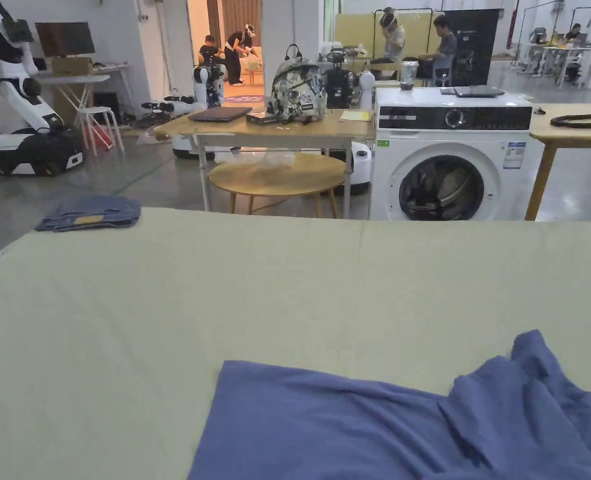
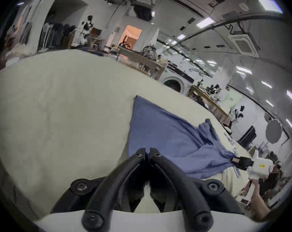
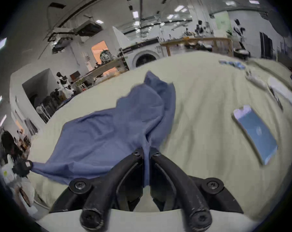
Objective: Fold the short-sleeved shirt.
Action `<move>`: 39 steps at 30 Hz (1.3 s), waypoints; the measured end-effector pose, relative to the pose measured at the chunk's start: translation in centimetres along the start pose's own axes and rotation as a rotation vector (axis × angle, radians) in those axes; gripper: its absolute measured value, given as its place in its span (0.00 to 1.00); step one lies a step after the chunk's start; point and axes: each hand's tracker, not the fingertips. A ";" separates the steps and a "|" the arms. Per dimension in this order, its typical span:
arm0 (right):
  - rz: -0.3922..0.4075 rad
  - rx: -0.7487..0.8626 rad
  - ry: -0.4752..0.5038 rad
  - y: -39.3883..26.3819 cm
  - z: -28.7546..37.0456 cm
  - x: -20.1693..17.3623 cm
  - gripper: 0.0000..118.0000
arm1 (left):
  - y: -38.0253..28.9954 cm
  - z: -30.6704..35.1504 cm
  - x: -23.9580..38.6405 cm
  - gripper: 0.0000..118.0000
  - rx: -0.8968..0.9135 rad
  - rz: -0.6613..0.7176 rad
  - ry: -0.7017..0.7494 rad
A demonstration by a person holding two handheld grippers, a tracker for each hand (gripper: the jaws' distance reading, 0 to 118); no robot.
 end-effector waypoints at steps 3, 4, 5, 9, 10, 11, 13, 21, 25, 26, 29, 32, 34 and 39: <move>0.000 -0.014 -0.009 -2.2 2.2 0.5 0.04 | -2.0 2.8 0.1 0.00 -0.017 0.017 0.025; 0.009 -0.024 -0.011 -2.5 2.8 0.6 0.04 | -2.4 3.6 0.2 0.00 -0.023 0.013 0.030; 0.032 -0.014 -0.032 -3.0 3.5 0.5 0.04 | -2.7 4.2 0.4 0.00 -0.031 0.002 0.053; 0.086 -0.005 -0.028 -3.7 4.9 0.7 0.04 | -3.6 5.1 0.5 0.00 -0.030 -0.048 0.070; 0.096 0.004 -0.026 -4.2 5.1 0.8 0.13 | -3.7 5.0 0.1 0.00 -0.022 -0.045 0.063; 0.121 0.006 -0.041 -4.3 4.9 0.8 0.30 | -3.8 4.8 0.0 0.07 -0.027 -0.034 0.052; 0.182 -0.019 -0.125 -4.5 4.5 0.8 0.51 | -3.7 4.3 -0.4 0.34 -0.037 -0.020 0.049; 0.302 0.086 -0.093 -2.0 8.0 -0.8 0.51 | -0.3 4.8 4.7 0.37 0.064 -0.276 0.081; 0.315 0.159 -0.038 0.9 9.1 -2.8 0.50 | 2.1 4.8 7.9 0.37 0.129 -0.364 0.019; 0.305 0.166 -0.018 1.6 9.3 -3.2 0.49 | 2.5 4.7 8.7 0.37 0.139 -0.379 0.000; 0.277 0.178 0.025 2.7 8.9 -3.9 0.08 | 3.3 4.3 10.2 0.16 0.159 -0.393 -0.035; 0.252 0.193 0.013 3.1 8.4 -3.9 0.00 | 3.4 3.7 10.7 0.00 0.175 -0.380 -0.056; 0.236 0.188 0.023 3.2 8.1 -3.7 0.00 | 3.6 3.2 10.7 0.00 0.151 -0.371 -0.066; 0.231 0.181 0.021 3.4 8.2 -3.5 0.00 | 4.5 2.0 10.0 0.00 0.116 -0.334 -0.072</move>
